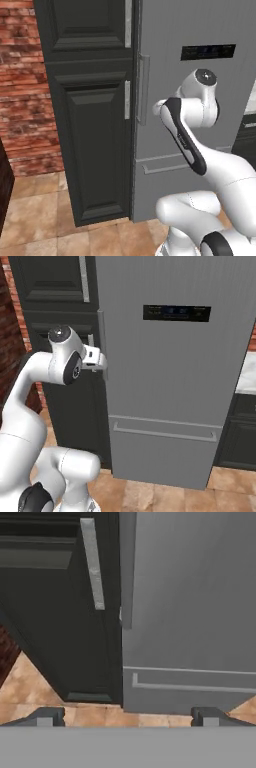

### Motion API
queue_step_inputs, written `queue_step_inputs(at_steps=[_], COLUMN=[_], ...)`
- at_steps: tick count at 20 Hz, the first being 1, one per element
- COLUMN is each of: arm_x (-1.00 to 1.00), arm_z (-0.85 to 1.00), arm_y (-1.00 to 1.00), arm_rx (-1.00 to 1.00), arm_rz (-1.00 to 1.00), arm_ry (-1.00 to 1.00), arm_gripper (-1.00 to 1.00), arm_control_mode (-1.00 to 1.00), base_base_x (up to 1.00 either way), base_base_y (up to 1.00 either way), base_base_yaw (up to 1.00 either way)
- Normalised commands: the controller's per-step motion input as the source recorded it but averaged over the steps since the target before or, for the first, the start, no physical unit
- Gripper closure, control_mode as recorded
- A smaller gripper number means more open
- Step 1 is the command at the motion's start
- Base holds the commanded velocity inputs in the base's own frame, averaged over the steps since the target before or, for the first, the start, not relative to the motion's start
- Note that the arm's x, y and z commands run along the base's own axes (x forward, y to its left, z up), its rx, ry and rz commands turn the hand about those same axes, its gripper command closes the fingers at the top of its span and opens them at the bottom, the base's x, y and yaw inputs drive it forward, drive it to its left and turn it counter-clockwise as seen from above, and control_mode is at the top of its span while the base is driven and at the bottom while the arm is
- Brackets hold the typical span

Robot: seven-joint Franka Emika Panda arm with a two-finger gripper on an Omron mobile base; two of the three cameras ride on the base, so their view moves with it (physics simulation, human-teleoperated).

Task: Retrieve the fish from the fridge and place it on the saucepan with marinade on the stove.

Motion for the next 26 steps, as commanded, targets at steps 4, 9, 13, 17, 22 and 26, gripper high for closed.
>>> queue_step_inputs(at_steps=[4, 9, 13, 17, 22, 26], arm_x=[0.18, 0.15, 0.07, 0.16, 0.20, 0.40], arm_z=[0.00, 0.08, 0.20, 0.18, 0.23, 0.07], arm_y=[0.07, 0.09, 0.14, 0.25, 0.22, 0.11], arm_rx=[0.08, 0.06, 0.02, 0.00, 0.00, 0.00], arm_rz=[0.01, 0.00, 0.00, 0.00, 0.00, -0.01], arm_ry=[-0.30, -0.29, -0.26, -0.19, -0.18, -0.08], arm_gripper=[-1.00, -1.00, -1.00, -1.00, -1.00, -1.00], arm_control_mode=[-1.00, -1.00, -1.00, -1.00, -1.00, -1.00], base_base_x=[0.00, 0.00, 0.00, 0.00, 0.00, 0.00], base_base_y=[0.00, 0.00, 0.00, 0.00, 0.00, 0.00], base_base_yaw=[0.00, 0.00, 0.00, 0.00, 0.00, 0.00])
